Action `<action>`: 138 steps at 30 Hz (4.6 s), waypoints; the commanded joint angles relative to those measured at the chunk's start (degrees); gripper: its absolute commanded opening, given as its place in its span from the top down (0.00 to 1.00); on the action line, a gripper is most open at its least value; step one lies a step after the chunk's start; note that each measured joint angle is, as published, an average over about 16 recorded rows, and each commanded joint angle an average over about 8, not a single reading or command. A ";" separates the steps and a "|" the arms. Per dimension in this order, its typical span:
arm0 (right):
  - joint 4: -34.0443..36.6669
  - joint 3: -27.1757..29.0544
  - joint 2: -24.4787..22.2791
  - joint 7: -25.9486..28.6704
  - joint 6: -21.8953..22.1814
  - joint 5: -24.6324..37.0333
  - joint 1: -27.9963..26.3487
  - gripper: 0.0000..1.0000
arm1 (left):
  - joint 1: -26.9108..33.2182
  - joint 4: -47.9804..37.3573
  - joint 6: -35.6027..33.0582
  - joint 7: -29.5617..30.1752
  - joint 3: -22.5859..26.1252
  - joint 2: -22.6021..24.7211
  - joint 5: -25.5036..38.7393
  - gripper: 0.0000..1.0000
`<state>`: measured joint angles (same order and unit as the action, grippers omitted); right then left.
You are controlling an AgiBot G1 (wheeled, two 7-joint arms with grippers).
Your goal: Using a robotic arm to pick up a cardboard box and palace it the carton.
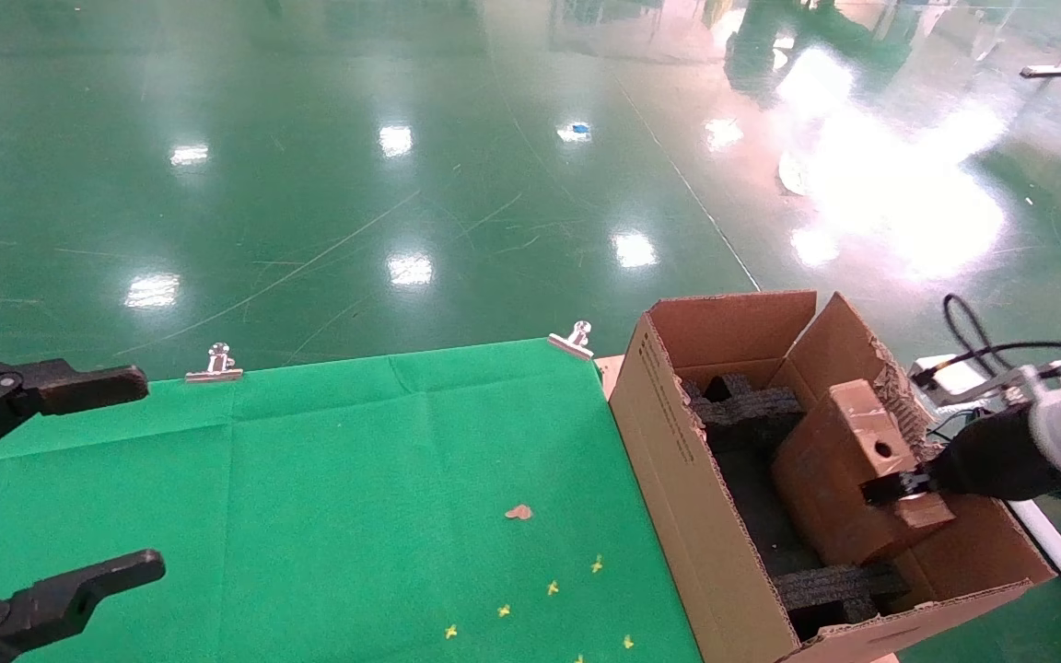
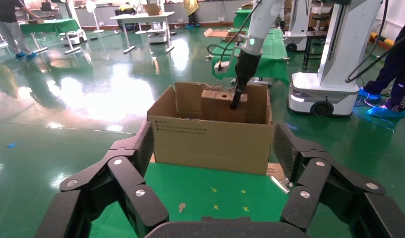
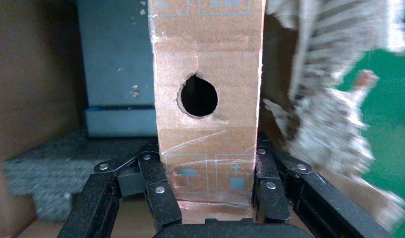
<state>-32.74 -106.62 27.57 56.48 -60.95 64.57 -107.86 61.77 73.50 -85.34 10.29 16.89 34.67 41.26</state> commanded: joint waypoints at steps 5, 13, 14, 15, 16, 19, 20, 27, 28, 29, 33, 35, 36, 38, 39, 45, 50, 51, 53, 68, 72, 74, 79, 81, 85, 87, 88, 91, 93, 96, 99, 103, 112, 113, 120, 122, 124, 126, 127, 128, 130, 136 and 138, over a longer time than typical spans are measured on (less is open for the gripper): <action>1.06 1.38 1.10 -3.71 5.57 -4.81 7.25 1.00 | 0.00 0.00 0.01 -0.01 0.02 -0.01 -0.01 0.00; 3.05 3.69 1.46 -10.43 8.55 -9.72 12.41 0.70 | 0.01 0.00 0.02 -0.02 0.05 -0.02 -0.03 0.00; 3.43 3.90 1.52 -11.06 8.42 -10.14 12.70 0.57 | 0.01 0.00 0.02 -0.02 0.05 -0.02 -0.03 0.00; 3.84 4.10 1.59 -11.66 8.21 -10.55 12.94 0.45 | 0.01 0.00 0.02 -0.03 0.05 -0.02 -0.04 0.00; 4.27 4.28 1.65 -12.24 7.94 -10.91 13.14 0.32 | 0.01 0.00 0.02 -0.03 0.06 -0.02 -0.04 0.00; 5.66 4.63 1.96 -13.66 6.97 -11.56 13.41 0.00 | 0.01 0.00 0.03 -0.03 0.07 -0.03 -0.04 0.00; 6.14 4.70 2.08 -14.03 6.67 -11.68 13.43 0.00 | 0.02 0.00 0.03 -0.03 0.07 -0.03 -0.05 0.00; 8.80 4.90 2.93 -15.89 4.89 -11.81 13.06 0.00 | 0.02 0.00 0.04 -0.05 0.09 -0.04 -0.06 0.00; 9.07 4.89 3.02 -16.08 4.71 -11.75 12.94 0.00 | 0.02 0.00 0.04 -0.05 0.09 -0.04 -0.06 0.00; 9.32 4.88 3.10 -16.26 4.53 -11.68 12.81 0.00 | 0.02 0.00 0.04 -0.05 0.10 -0.04 -0.07 0.00; 10.19 4.79 3.38 -16.82 3.95 -11.27 12.19 0.00 | 0.02 0.00 0.05 -0.06 0.11 -0.05 -0.08 0.00; 10.54 4.74 3.49 -16.98 3.70 -11.07 11.84 0.00 | 0.03 0.00 0.05 -0.06 0.12 -0.05 -0.08 0.00; 10.68 4.72 3.55 -17.07 3.58 -10.95 11.65 0.00 | 0.03 0.00 0.05 -0.06 0.12 -0.05 -0.08 0.00; 10.91 4.65 3.64 -17.26 3.36 -10.68 11.22 0.00 | 0.03 0.00 0.05 -0.06 0.13 -0.05 -0.09 0.00; 10.98 4.62 3.67 -17.36 3.23 -10.54 10.97 0.00 | 0.03 0.00 0.06 -0.06 0.13 -0.05 -0.09 0.00; 10.54 4.49 3.48 -18.15 2.48 -9.52 8.78 0.00 | 0.03 0.00 0.06 -0.07 0.15 -0.06 -0.10 0.00; 8.61 4.82 2.74 -19.35 1.69 -8.37 4.72 0.00 | 0.04 0.00 0.07 -0.08 0.16 -0.07 -0.11 0.00; 8.06 4.96 2.50 -19.67 1.50 -8.07 3.49 0.00 | 0.04 0.00 0.07 -0.08 0.17 -0.07 -0.11 0.00; 6.88 5.33 1.92 -20.26 1.06 -7.39 0.64 0.00 | 0.04 0.00 0.07 -0.09 0.17 -0.07 -0.12 0.00; -9.24 9.91 -5.37 -22.72 -1.03 -0.93 -23.58 0.00 | 0.05 0.00 0.09 -0.11 0.22 -0.09 -0.15 0.00; -13.36 10.48 -7.24 -22.77 -0.37 -0.80 -24.63 0.00 | 0.05 -0.01 0.10 -0.11 0.23 -0.09 -0.16 0.00; -14.80 11.16 -7.78 -22.95 -0.11 -0.96 -24.46 0.00 | 0.05 -0.01 0.10 -0.12 0.23 -0.10 -0.16 0.00; -17.60 15.54 -7.74 -24.17 -0.96 -2.02 -21.43 0.00 | 0.05 -0.05 0.10 -0.13 0.24 -0.10 -0.18 0.00; -18.39 18.08 -7.23 -24.90 -1.76 -2.72 -19.13 0.00 | 0.06 -0.06 0.10 -0.14 0.25 -0.10 -0.18 0.00; -20.04 23.42 -6.15 -26.44 -3.45 -4.19 -14.32 0.00 | 0.07 -0.07 0.09 -0.15 0.26 -0.10 -0.19 0.00; -20.86 26.06 -5.61 -27.20 -4.29 -4.92 -11.93 0.00 | 0.07 -0.07 0.09 -0.15 0.27 -0.10 -0.19 0.00; -21.27 27.40 -5.34 -27.58 -4.72 -5.29 -10.72 0.00 | 0.07 -0.07 0.09 -0.15 0.27 -0.10 -0.19 0.00; -22.51 31.38 -4.54 -28.72 -5.98 -6.38 -7.13 0.00 | 0.08 -0.07 0.09 -0.16 0.28 -0.10 -0.20 0.00; -23.32 34.02 -4.00 -29.48 -6.81 -7.11 -4.75 0.00 | 0.08 -0.07 0.10 -0.16 0.29 -0.10 -0.20 0.00; -24.56 38.01 -3.20 -30.63 -8.08 -8.21 -1.15 0.00 | 0.08 -0.07 0.10 -0.17 0.30 -0.11 -0.21 0.00; -25.79 41.99 -2.39 -31.77 -9.34 -9.31 2.44 0.00 | 0.08 -0.08 0.10 -0.17 0.31 -0.11 -0.21 0.00; -27.41 47.22 -1.33 -33.27 -10.99 -10.75 7.15 0.00 | 0.08 -0.08 0.11 -0.18 0.32 -0.12 -0.22 0.00; -31.10 59.13 1.08 -36.69 -14.77 -14.03 17.90 0.00 | 0.09 -0.08 0.12 -0.19 0.34 -0.13 -0.24 0.00; -31.51 60.48 1.35 -37.08 -15.20 -14.41 19.12 0.00 | 0.09 -0.08 0.12 -0.19 0.35 -0.13 -0.24 0.00; -34.40 69.79 3.24 -39.75 -18.15 -16.97 27.52 0.00 | 0.10 -0.08 0.13 -0.20 0.37 -0.14 -0.25 0.00; -35.21 72.43 3.77 -40.51 -18.98 -17.70 29.90 0.00 | 0.10 -0.08 0.13 -0.20 0.37 -0.14 -0.26 0.00; -36.03 75.07 4.31 -41.27 -19.82 -18.43 32.29 0.00 | 0.10 -0.08 0.13 -0.21 0.38 -0.14 -0.26 0.00; -36.86 77.76 4.85 -42.04 -20.67 -19.17 34.71 0.00 | 0.10 -0.08 0.14 -0.21 0.38 -0.14 -0.27 0.00; -37.26 79.06 5.11 -42.42 -21.08 -19.53 35.88 0.00 | 0.10 -0.08 0.14 -0.21 0.39 -0.14 -0.27 0.00; -37.68 80.40 5.38 -42.80 -21.51 -19.90 37.09 0.00 | 0.10 -0.08 0.14 -0.21 0.39 -0.14 -0.27 0.00; -38.50 83.04 5.92 -43.56 -22.35 -20.63 39.48 0.00 | 0.10 -0.08 0.14 -0.21 0.40 -0.15 -0.27 0.00; -40.58 89.91 7.29 -45.48 -24.49 -22.50 45.67 0.00 | 0.10 -0.08 0.15 -0.22 0.41 -0.15 -0.29 0.00; -41.05 91.54 7.60 -45.87 -24.98 -22.93 47.15 0.00 | 0.10 -0.08 0.15 -0.23 0.41 -0.16 -0.29 0.00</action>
<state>-73.46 -16.18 34.96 10.94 -85.60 41.91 -61.71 61.87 73.42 -85.19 10.07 17.30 34.52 40.98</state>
